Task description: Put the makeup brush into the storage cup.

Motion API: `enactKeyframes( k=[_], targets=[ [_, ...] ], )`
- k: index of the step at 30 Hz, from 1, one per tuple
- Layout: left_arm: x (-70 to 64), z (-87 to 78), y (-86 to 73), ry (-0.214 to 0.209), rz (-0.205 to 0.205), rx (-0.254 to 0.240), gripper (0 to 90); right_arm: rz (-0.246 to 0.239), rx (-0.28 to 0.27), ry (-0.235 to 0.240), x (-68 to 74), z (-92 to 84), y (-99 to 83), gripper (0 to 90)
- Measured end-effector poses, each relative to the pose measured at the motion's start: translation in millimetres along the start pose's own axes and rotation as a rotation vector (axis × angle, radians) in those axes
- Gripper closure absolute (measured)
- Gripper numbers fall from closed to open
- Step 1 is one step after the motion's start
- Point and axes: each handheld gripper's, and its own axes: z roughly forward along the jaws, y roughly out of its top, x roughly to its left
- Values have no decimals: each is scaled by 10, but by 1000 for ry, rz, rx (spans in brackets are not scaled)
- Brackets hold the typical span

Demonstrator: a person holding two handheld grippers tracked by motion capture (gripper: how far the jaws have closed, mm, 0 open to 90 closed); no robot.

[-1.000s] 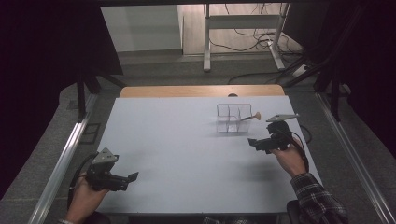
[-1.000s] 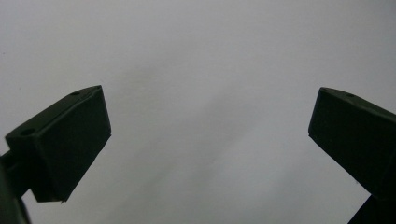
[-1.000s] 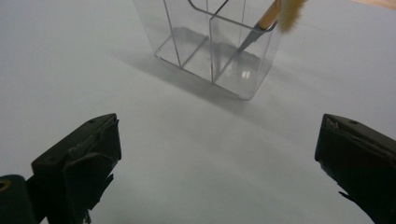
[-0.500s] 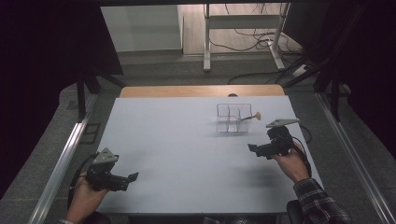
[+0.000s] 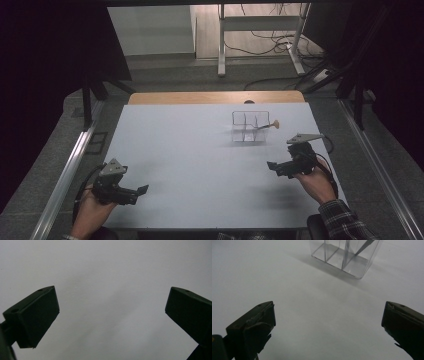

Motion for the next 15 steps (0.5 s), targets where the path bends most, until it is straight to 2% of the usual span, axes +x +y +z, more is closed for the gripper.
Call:
enactKeyframes(
  k=[15],
  targets=[
    [0,3,-1,0,3,4,0,-6,25,-17,20,-99,-119,0]
  ],
)
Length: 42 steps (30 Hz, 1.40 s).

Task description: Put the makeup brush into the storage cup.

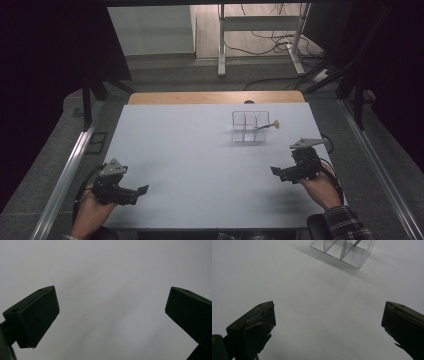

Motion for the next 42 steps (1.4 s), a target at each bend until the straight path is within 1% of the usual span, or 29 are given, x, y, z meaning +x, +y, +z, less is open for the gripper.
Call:
enactKeyframes(
  k=[10,14,29,35,42],
  targets=[
    [2,1,-2,-1,-3,-3,0,11,2,2,8,-83,-86,0],
    [2,2,-2,-1,-2,-2,0,10,1,-5,5,-124,-119,0],
    [1,2,-3,-3,-2,-2,0,14,23,-28,-28,-241,-268,0],
    [0,3,-3,-3,0,0,0,20,32,-36,-48,-283,-328,0],
    [0,4,-5,-4,0,1,0,39,43,-41,-72,-335,-404,0]
  ],
)
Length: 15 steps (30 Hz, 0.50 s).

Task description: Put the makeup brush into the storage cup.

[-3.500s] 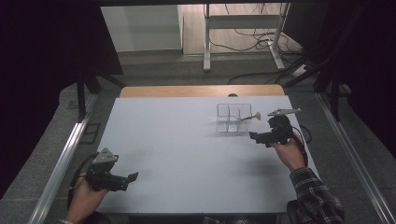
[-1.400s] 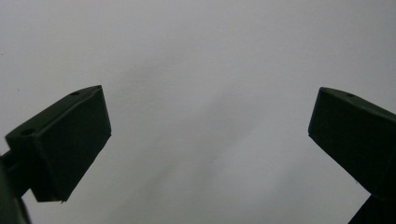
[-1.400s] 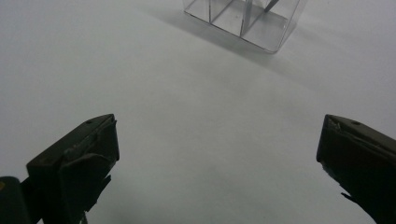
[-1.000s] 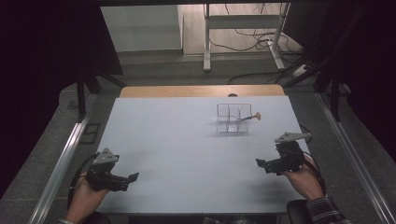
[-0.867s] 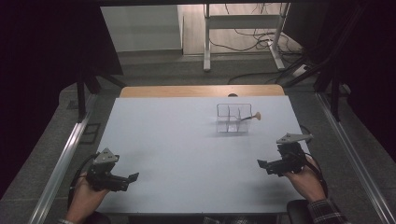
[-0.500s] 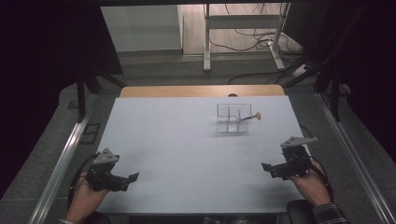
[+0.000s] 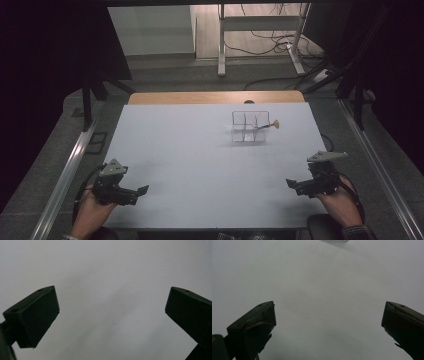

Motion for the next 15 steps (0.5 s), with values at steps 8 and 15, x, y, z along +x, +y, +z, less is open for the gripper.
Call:
enactKeyframes(
  k=[8,15],
  targets=[
    [0,2,-1,-1,1,1,0,18,4,-9,-32,-47,-80,0],
    [1,3,-2,0,-1,3,0,30,16,-14,-60,-72,-151,0]
  ],
)
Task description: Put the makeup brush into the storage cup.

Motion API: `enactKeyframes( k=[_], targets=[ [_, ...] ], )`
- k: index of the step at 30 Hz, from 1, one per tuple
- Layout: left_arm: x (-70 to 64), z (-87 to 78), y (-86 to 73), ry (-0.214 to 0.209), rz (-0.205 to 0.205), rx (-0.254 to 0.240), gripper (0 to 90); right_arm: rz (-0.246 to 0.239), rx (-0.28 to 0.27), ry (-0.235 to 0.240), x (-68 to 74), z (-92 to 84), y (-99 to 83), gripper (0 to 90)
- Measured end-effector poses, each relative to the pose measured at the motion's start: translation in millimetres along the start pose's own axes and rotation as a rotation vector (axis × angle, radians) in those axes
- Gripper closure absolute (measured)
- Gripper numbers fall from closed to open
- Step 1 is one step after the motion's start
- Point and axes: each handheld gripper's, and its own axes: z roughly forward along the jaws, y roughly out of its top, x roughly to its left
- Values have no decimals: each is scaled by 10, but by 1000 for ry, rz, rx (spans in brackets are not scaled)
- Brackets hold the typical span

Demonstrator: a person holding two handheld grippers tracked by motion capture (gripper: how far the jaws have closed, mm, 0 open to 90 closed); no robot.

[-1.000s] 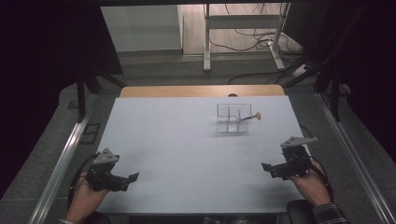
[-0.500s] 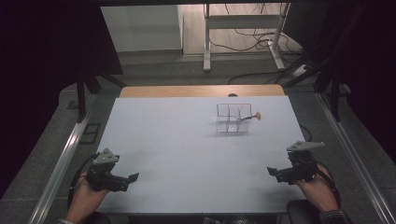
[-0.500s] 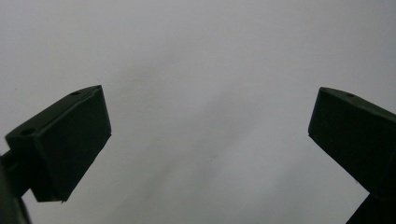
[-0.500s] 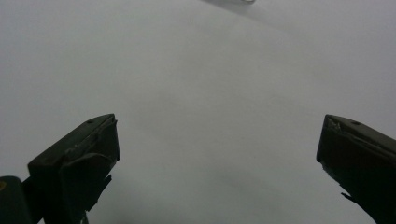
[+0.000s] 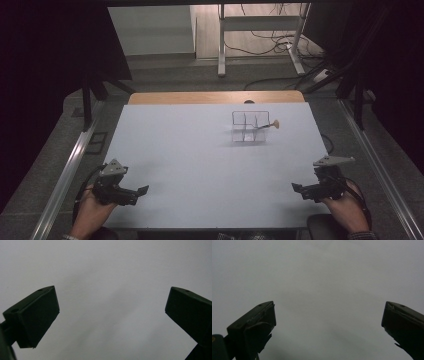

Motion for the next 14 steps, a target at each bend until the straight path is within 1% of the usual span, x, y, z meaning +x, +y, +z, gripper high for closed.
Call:
enactKeyframes(
  k=[8,14],
  targets=[
    [1,1,0,0,-1,1,0,24,13,-1,-37,-9,-78,0],
    [-5,7,10,-1,0,-1,0,21,19,-2,-39,-3,-90,0]
  ],
)
